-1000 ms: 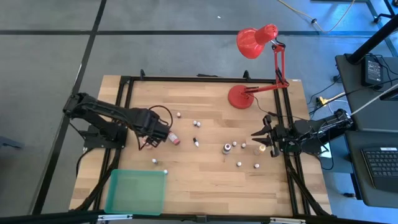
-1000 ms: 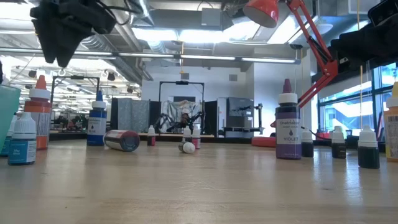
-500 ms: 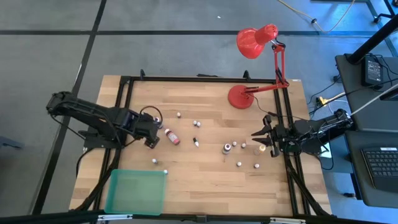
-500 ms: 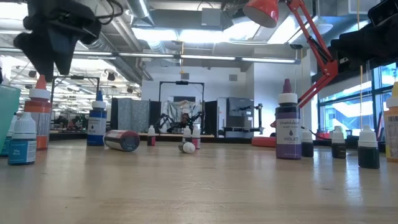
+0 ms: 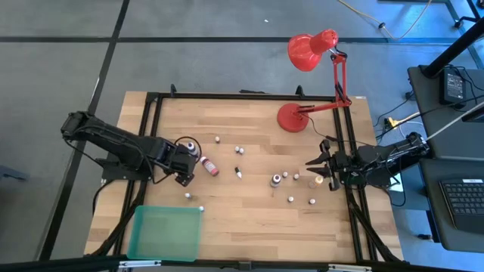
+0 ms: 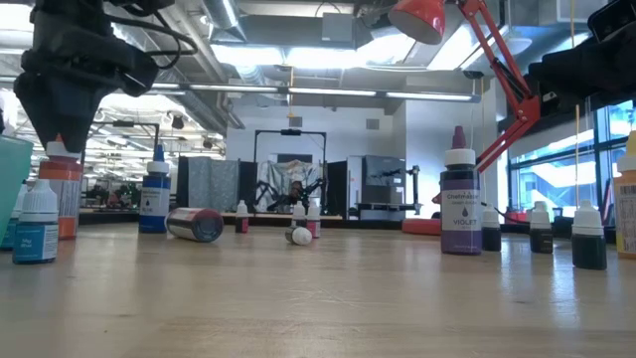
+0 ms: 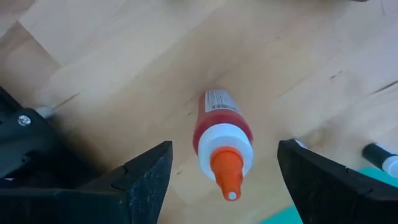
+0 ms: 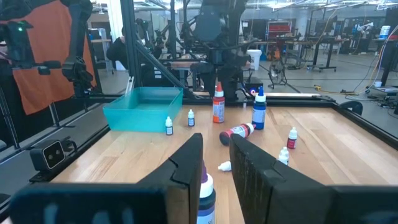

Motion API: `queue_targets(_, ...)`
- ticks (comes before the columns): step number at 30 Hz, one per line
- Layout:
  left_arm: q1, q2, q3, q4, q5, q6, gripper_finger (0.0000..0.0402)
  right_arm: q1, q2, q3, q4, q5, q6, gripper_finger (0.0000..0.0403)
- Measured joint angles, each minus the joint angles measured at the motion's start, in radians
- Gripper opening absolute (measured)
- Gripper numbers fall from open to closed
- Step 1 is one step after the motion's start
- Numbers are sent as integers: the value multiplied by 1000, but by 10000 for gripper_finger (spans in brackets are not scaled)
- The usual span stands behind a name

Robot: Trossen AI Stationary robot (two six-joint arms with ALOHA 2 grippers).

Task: Pick & Place food coloring
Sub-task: Put the orange food coloring into the blue bin

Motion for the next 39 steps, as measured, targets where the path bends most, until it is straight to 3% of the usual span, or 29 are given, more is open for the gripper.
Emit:
queue_targets(21, 1, 0, 0, 0, -38, -4, 283, 0, 0, 0, 0, 0, 0, 84)
queue_targets(39, 1, 0, 0, 0, -37, 100, 272, 0, 0, 0, 0, 0, 0, 84)
